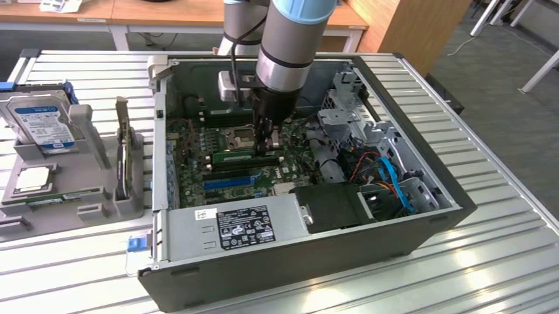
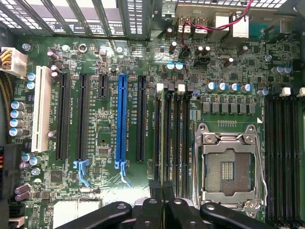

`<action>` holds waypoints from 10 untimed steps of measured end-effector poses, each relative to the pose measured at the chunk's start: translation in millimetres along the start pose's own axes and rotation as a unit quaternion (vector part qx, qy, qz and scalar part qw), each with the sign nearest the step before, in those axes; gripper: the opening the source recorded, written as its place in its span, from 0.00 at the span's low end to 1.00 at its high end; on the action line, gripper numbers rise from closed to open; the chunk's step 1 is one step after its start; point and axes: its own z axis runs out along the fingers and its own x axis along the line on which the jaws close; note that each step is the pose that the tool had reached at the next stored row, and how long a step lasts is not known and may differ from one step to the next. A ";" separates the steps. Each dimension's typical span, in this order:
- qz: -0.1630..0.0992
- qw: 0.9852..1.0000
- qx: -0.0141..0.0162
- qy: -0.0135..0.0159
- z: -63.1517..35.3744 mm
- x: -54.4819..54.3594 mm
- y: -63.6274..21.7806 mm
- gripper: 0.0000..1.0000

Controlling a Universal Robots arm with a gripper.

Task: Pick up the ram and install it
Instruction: 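Insert the ram into the slot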

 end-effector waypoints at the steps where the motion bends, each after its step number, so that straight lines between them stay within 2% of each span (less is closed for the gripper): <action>1: 0.000 1.000 0.000 0.000 0.0 0.3 0.0 0.12; 10: 0.000 1.000 0.000 0.000 -0.2 1.8 0.0 0.12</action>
